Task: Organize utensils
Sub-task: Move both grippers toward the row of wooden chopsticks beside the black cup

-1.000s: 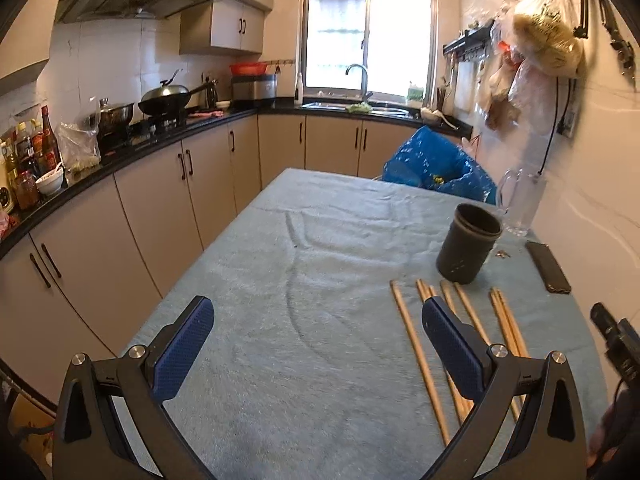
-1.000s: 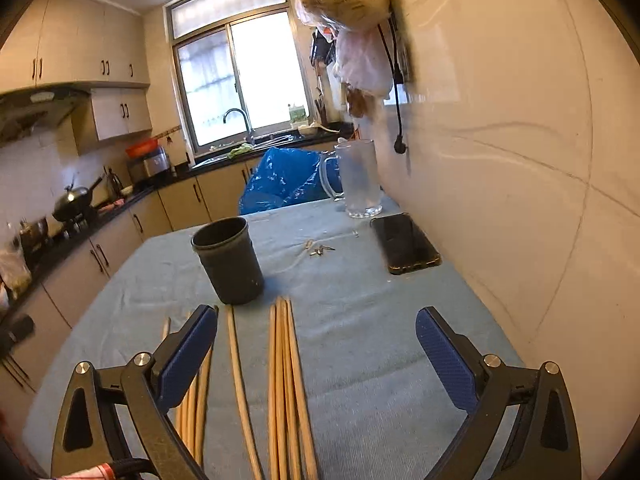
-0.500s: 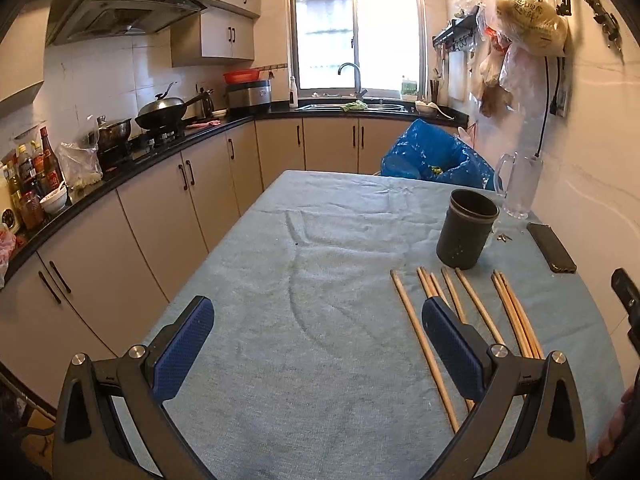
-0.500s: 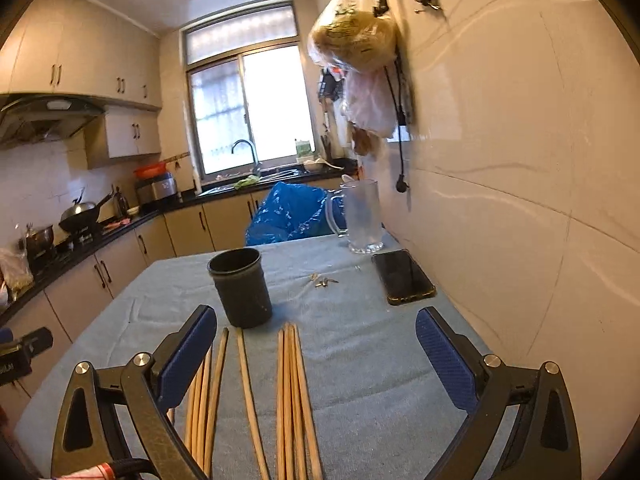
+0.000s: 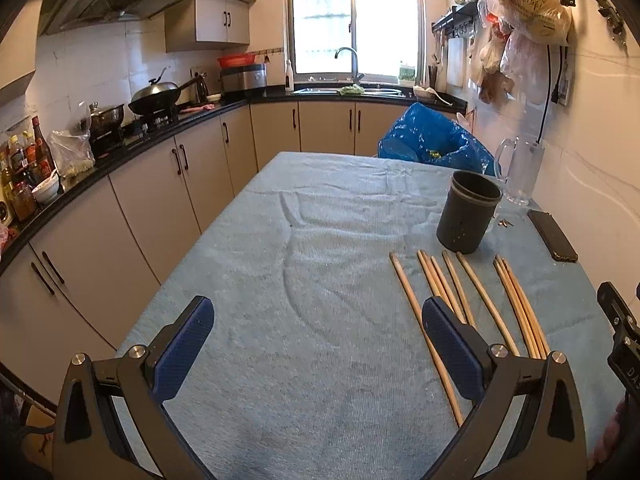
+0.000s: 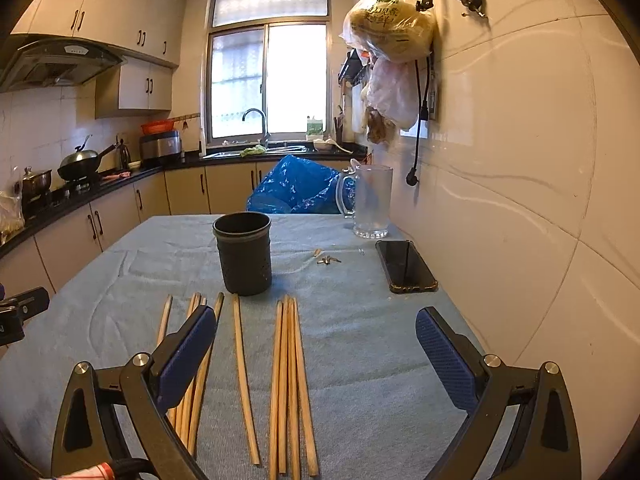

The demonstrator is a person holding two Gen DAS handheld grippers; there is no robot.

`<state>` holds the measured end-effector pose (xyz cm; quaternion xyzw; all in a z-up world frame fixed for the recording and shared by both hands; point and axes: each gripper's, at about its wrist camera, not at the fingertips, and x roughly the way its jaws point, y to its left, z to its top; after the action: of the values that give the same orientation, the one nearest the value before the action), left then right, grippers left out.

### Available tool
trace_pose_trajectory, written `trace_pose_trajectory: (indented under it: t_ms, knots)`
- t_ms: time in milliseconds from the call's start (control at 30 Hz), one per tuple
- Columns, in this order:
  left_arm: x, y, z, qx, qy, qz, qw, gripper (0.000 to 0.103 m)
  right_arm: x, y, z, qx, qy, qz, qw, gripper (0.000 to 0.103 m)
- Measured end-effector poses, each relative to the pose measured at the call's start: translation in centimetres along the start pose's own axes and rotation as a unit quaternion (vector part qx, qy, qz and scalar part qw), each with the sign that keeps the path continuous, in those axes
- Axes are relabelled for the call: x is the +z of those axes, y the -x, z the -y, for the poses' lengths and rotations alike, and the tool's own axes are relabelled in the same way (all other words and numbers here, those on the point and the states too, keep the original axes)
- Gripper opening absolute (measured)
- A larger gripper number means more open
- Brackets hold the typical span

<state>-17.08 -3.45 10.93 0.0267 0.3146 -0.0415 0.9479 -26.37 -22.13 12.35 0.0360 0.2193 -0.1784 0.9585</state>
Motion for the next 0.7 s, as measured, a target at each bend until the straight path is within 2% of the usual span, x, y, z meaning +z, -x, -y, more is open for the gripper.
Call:
trace_pose_trajectory:
  t_ms: [500, 700]
  knots:
    - [-0.7, -3.3, -0.3, -0.003, 0.004, -0.050, 0.9987, 0.103, -1.7, -2.7, 0.1, 0.008, -0.004, -0.046, 0.999, 0.102]
    - [0.3, -5.3, -0.7, -0.011, -0.001, -0.070, 0.9975, 0.103, -2.0, -5.0, 1.6, 0.020, -0.017, -0.091, 0.996, 0.102]
